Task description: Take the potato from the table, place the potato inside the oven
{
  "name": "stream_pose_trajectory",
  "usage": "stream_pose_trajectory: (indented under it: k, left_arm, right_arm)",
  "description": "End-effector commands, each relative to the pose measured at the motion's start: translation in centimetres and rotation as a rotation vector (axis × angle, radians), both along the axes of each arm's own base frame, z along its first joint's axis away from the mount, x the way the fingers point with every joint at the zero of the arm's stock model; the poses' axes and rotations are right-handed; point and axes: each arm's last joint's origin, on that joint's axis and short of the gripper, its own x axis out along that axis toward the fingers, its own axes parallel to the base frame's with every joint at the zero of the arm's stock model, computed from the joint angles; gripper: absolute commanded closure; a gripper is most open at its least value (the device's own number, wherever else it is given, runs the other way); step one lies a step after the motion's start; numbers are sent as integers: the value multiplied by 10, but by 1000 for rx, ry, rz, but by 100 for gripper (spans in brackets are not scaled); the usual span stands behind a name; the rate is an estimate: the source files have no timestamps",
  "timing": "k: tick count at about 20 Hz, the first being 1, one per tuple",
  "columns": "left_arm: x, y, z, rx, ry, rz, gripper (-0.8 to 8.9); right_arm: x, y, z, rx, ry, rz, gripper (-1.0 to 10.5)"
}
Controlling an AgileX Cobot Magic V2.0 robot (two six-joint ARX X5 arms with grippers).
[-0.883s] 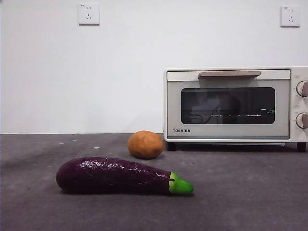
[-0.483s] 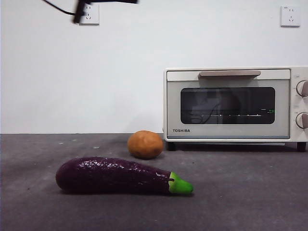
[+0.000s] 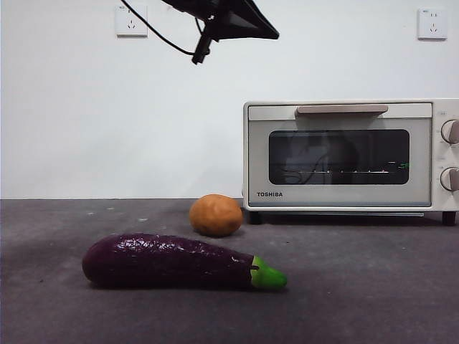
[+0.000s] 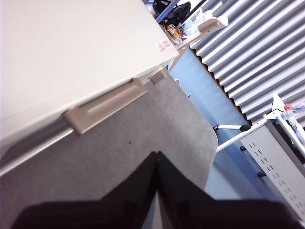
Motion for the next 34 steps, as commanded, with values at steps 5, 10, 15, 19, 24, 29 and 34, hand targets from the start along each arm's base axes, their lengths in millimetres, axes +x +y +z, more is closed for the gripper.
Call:
stream_pose_trajectory:
  k: [5, 10, 15, 19, 24, 29, 34]
  left_arm:
    - [-10, -32, -6, 201, -292, 28, 819]
    - [-16, -64, -11, 344, -558, 98, 820]
    - [-10, -86, -33, 414, -650, 85, 820]
    - [-3, -97, -45, 489, -800, 81, 820]
    - [3, -102, -56, 494, -834, 70, 821]
    - [10, -110, -75, 504, -831, 59, 821]
    - [13, -109, -85, 534, -813, 41, 821]
  right_arm:
    - [-3, 0, 5, -21, -30, 18, 946]
    - [-4, 1, 4, -4, -14, 38, 946]
    - [-6, 1, 1, 2, 25, 35, 946]
    - [-7, 1, 0, 2, 37, 35, 946]
    - [-6, 1, 1, 0, 28, 32, 946]
    - [-6, 1, 0, 0, 31, 32, 946]
    - [-6, 1, 0, 0, 31, 32, 946]
